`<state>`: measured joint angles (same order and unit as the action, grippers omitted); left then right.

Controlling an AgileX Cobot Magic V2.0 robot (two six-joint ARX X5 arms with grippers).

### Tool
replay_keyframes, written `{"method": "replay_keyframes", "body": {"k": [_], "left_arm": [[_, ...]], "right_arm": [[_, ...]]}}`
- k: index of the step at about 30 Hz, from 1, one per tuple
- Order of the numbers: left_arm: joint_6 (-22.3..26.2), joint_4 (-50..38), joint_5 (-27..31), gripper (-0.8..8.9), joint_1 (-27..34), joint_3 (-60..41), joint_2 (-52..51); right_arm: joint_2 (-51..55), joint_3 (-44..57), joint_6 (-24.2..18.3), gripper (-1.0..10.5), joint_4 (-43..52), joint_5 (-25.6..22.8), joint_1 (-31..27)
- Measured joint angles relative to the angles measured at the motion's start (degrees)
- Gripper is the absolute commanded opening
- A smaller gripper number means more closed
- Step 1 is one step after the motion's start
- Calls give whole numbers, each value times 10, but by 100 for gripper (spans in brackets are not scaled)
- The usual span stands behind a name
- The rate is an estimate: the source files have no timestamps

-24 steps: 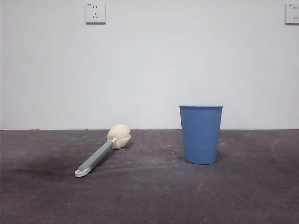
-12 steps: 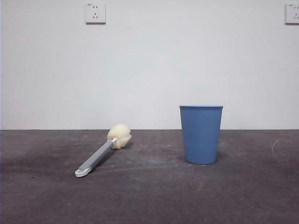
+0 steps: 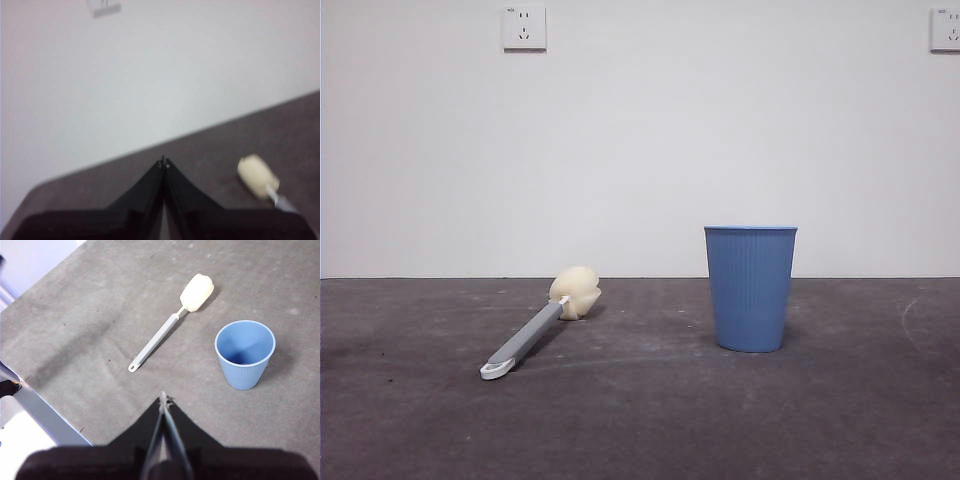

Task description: Pick up the cup brush,pick up the cup,insert the brush into the cup,clean the cup,put the cup brush back,put the cup back to the fixed position on the table

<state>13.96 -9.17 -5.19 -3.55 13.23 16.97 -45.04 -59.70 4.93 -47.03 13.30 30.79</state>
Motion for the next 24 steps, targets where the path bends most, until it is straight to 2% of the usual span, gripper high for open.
{"method": "replay_keyframes", "body": {"k": [8,15,24], "left_arm": [[-3,24,29,-3,2,-123,-113],[-32,193,33,-3,2,-123,-167],[-78,197,35,-3,2,-123,-167]], "right_arm": [[0,0,0,2,0,0,0],[0,0,0,2,0,0,0],[1,0,0,2,-3,0,0]]}}
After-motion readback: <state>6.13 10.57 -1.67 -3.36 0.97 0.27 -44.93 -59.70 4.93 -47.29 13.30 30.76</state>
